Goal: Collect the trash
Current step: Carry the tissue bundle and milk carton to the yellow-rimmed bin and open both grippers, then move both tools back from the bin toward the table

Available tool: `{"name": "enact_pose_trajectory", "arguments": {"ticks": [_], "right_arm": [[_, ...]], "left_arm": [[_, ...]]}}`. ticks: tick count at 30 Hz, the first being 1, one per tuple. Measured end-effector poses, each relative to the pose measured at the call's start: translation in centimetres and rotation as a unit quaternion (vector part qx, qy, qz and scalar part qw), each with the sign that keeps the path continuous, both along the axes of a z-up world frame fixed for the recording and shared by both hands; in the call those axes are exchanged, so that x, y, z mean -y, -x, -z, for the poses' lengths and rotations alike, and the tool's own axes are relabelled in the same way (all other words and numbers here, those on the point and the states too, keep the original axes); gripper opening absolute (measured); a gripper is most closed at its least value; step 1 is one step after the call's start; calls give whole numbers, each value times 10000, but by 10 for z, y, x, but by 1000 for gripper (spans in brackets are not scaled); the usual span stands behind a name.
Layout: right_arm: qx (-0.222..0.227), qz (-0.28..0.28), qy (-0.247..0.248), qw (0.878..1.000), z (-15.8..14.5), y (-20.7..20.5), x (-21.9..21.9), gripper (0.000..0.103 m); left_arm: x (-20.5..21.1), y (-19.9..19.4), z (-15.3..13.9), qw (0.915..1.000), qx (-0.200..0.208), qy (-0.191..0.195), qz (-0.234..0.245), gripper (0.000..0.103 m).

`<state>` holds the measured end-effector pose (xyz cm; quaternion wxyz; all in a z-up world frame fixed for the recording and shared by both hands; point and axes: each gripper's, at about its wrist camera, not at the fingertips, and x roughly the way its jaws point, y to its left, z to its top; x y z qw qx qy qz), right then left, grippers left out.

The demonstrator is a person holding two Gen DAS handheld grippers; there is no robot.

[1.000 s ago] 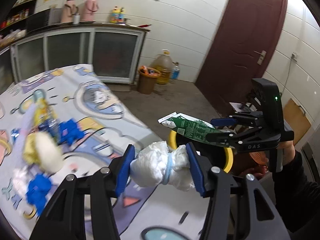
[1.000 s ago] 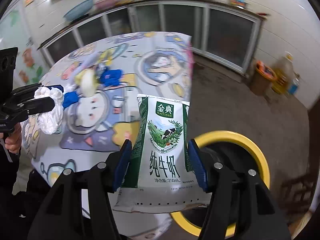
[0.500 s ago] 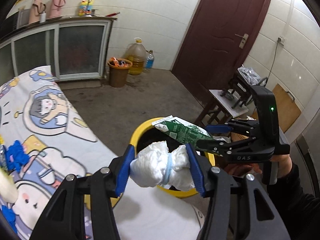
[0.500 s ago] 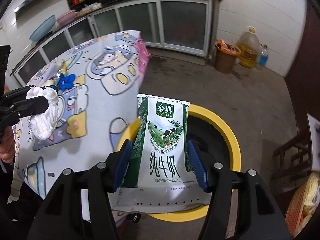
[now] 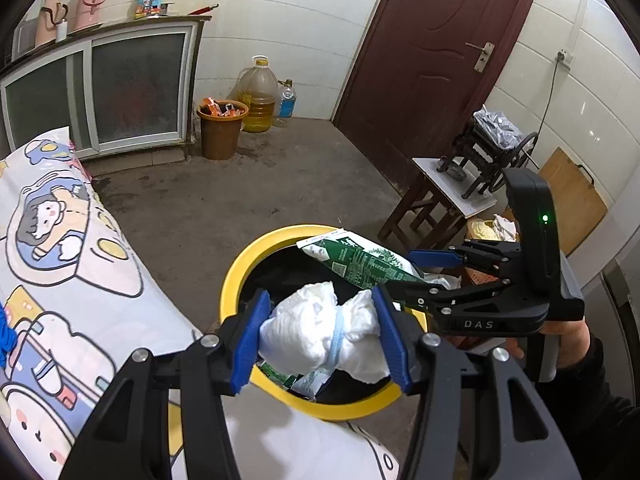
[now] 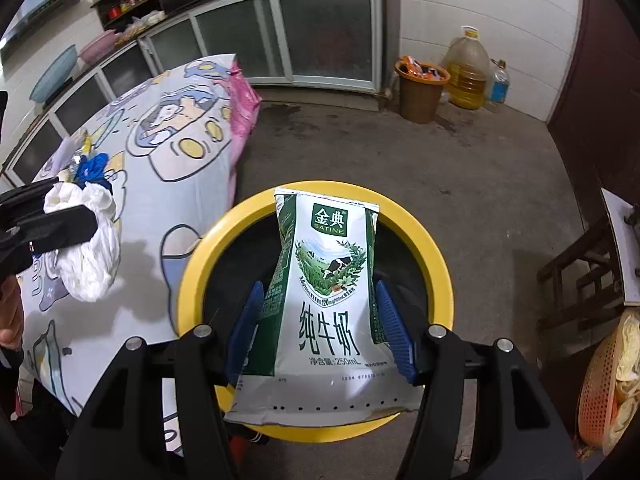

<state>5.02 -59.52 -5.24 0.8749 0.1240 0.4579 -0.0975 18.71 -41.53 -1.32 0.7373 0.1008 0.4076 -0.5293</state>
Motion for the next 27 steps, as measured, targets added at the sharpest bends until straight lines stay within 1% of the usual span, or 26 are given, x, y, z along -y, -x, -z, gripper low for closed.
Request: {"name": "enact_pose_trajectory", "arguments": {"ticks": [6,7,8,10,11,12,13,14,16,21,24,27], "right_arm": [[-99,131,21,9999,9,0,11,57],[-124,139,40,9998,10,0,12,58],[-127,170,59,9998,10,0,14,61],[-98,303,123,9994,10,2,20,74],[-106,374,100,9992,11,4,23,73],[-112,435,72,9990,11,6,27,73],[-103,489,62,9987,11,8,29,73],[-105,524,49,9986,12,11,31,73],[-126,580,7,9982,13,15,34,73],[-39,609,-63,9981,10,20,28,73],[96,503,-52,9987,3,20,18,73],[360,248,-28,9990,-10,14,0,73]], "left_arm": [[18,0,9,9999,-105,-36,7,51],[20,0,10,9999,-141,-27,-1,52],[20,-1,11,9999,-169,-11,-34,53],[20,-4,13,9995,-287,57,-118,62],[18,-5,14,9993,-348,89,-143,64],[16,-6,15,9991,-376,106,-192,71],[13,-8,15,9989,-343,125,-303,75],[10,-10,15,9986,-321,162,-378,76],[2,-15,16,9979,-364,249,-473,82],[-17,-22,12,9972,-261,274,-649,82],[-42,-26,8,9960,-238,366,-773,82],[-77,-29,1,9946,-106,459,-927,82]]}}
